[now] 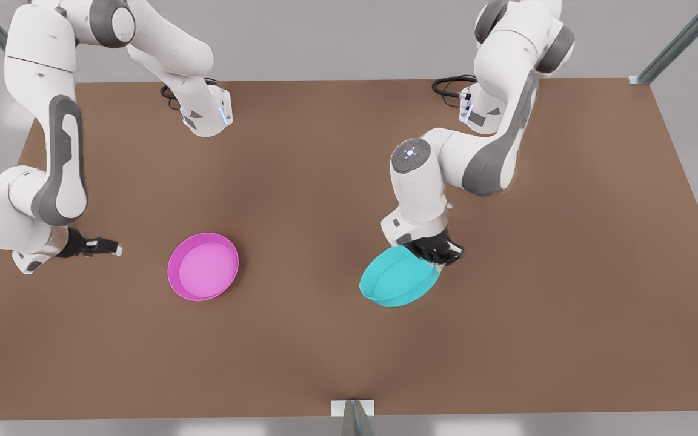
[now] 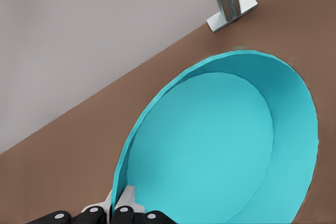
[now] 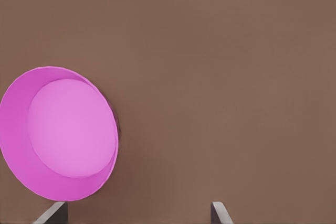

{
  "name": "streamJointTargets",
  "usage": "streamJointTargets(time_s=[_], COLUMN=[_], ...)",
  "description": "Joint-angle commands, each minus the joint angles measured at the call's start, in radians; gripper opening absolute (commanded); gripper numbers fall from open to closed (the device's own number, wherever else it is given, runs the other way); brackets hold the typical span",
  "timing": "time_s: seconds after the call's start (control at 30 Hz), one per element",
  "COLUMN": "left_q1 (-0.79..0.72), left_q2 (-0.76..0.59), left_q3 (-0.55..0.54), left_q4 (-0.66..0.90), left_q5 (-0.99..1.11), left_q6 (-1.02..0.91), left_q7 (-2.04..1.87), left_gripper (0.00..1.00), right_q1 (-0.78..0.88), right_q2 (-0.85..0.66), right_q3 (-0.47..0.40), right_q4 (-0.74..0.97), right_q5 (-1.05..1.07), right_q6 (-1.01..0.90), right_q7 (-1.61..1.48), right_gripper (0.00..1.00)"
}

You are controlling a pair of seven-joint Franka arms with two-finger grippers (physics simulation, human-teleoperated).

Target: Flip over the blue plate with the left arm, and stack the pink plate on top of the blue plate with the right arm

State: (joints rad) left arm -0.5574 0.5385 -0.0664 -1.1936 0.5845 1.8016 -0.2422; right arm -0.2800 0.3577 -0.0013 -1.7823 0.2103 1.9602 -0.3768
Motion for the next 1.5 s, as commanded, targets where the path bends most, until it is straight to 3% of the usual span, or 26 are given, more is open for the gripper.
streamJointTargets(time_s=[0.0,0.2,0.27,0.43,0.77,1.07,1.2,1.23,1.37,1.4,1.43,1.47], left_q1=[-0.015,-0.259,-0.352,-0.463,-0.547,-0.572,-0.588,-0.590,-0.602,-0.610,-0.619,-0.636], left_q2=[0.001,0.101,0.208,0.393,0.574,0.610,0.630,0.630,0.630,0.630,0.626,0.618], left_q3=[0.000,0.004,0.036,0.092,0.088,0.059,0.057,0.059,0.059,0.057,0.056,0.045], left_q4=[0.000,0.088,0.143,0.111,0.085,0.032,0.016,0.014,0.012,0.000,0.008,0.008], left_q5=[0.267,0.908,1.104,1.361,1.374,1.124,1.094,1.092,1.046,1.025,0.954,0.902], left_q6=[-0.017,-0.202,-0.315,-0.527,-0.558,-0.527,-0.524,-0.524,-0.524,-0.524,-0.524,-0.533], left_q7=[0.001,0.027,0.038,0.026,-0.014,0.032,0.032,0.032,0.034,0.034,0.037,0.050], left_gripper=[0.21,0.21,0.21,0.21,0.21,0.21,0.21,0.21,0.21,0.32,0.72,0.99], right_q1=[-0.002,0.005,0.010,0.067,0.131,0.151,0.153,0.165,0.180,0.180,0.180,0.180], right_q2=[0.006,0.155,0.181,0.195,0.227,0.264,0.273,0.273,0.279,0.280,0.285,0.288], right_q3=[0.000,0.000,0.006,0.009,0.009,0.009,0.009,0.009,0.009,0.009,0.009,0.009], right_q4=[0.001,-0.002,-0.008,-0.014,-0.009,-0.002,0.000,-0.002,-0.002,-0.002,-0.002,0.000], right_q5=[0.004,0.074,0.080,0.126,0.120,0.120,0.120,0.121,0.121,0.120,0.120,0.118], right_q6=[0.003,0.183,0.178,0.174,0.183,0.212,0.213,0.215,0.252,0.253,0.261,0.261], right_q7=[-0.005,-0.157,-0.162,0.079,-0.008,0.004,0.004,0.004,0.004,0.004,0.004,0.002], right_gripper=[1.00,1.00,1.00,1.00,1.00,1.00,0.74,0.64,0.64,0.64,0.64,0.64])
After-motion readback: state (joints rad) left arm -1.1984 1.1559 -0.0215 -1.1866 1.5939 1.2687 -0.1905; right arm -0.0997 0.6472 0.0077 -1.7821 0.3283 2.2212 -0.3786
